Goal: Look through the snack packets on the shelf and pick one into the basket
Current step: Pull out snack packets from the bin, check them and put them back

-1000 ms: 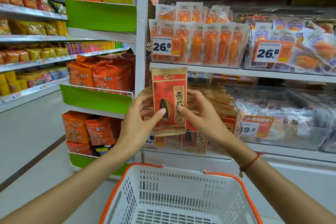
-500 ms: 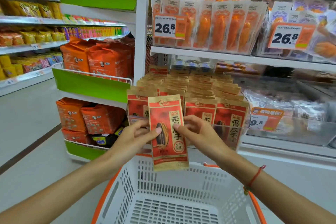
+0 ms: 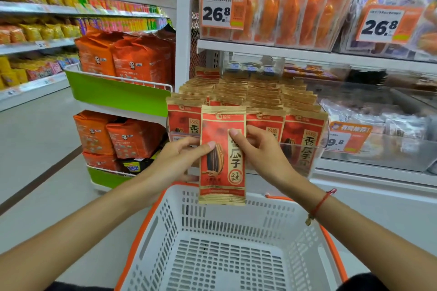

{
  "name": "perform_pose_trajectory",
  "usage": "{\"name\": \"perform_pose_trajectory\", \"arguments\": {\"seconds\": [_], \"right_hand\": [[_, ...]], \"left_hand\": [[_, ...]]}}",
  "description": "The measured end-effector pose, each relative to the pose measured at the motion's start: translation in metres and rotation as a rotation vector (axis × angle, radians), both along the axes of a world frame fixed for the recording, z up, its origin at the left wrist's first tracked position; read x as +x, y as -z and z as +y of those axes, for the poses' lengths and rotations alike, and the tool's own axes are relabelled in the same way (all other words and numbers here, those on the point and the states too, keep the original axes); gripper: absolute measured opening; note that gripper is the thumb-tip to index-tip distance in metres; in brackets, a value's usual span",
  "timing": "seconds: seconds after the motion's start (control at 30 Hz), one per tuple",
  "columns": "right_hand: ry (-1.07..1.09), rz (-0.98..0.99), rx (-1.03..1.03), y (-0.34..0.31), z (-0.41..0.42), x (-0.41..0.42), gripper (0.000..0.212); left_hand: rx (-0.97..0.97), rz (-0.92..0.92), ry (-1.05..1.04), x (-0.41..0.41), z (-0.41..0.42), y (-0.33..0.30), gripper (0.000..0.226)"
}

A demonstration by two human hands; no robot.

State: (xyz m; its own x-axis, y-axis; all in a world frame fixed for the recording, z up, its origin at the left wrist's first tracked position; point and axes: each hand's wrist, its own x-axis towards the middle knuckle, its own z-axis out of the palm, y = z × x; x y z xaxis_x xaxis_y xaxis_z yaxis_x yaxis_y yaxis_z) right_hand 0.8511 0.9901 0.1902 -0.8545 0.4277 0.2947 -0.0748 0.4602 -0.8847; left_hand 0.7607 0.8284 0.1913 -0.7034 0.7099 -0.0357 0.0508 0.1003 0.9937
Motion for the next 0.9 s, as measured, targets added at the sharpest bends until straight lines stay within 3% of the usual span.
{"name": "perform_pose_trajectory", "arguments": {"seconds": [0.2, 0.33, 0.5, 0.67, 0.8, 0.9], "right_hand": [[-0.071, 0.002, -0.072, -0.006, -0.001, 0.002, 0.026], [-0.210, -0.150, -0.154, -0.004, -0.002, 0.004, 0.032], [-0.231, -0.142, -0.206, -0.002, 0.000, 0.004, 0.040], [-0.250, -0.132, -0.217, -0.005, -0.001, 0.008, 0.033], [-0.308, -0.181, -0.193, -0.006, -0.009, 0.011, 0.044], [-0.312, -0.270, -0.064, -0.002, -0.012, 0.012, 0.058]], "left_hand": [[0.070, 0.098, -0.062, 0.001, -0.001, -0.003, 0.018], [0.193, 0.049, -0.201, 0.000, 0.000, -0.009, 0.025], [0.216, 0.034, -0.242, 0.001, -0.001, -0.009, 0.017], [0.230, 0.040, -0.531, 0.002, 0.001, 0.000, 0.035], [0.171, 0.033, -0.384, 0.008, 0.002, 0.006, 0.012], [0.140, 0.037, -0.280, 0.012, 0.004, 0.008, 0.012]]}}
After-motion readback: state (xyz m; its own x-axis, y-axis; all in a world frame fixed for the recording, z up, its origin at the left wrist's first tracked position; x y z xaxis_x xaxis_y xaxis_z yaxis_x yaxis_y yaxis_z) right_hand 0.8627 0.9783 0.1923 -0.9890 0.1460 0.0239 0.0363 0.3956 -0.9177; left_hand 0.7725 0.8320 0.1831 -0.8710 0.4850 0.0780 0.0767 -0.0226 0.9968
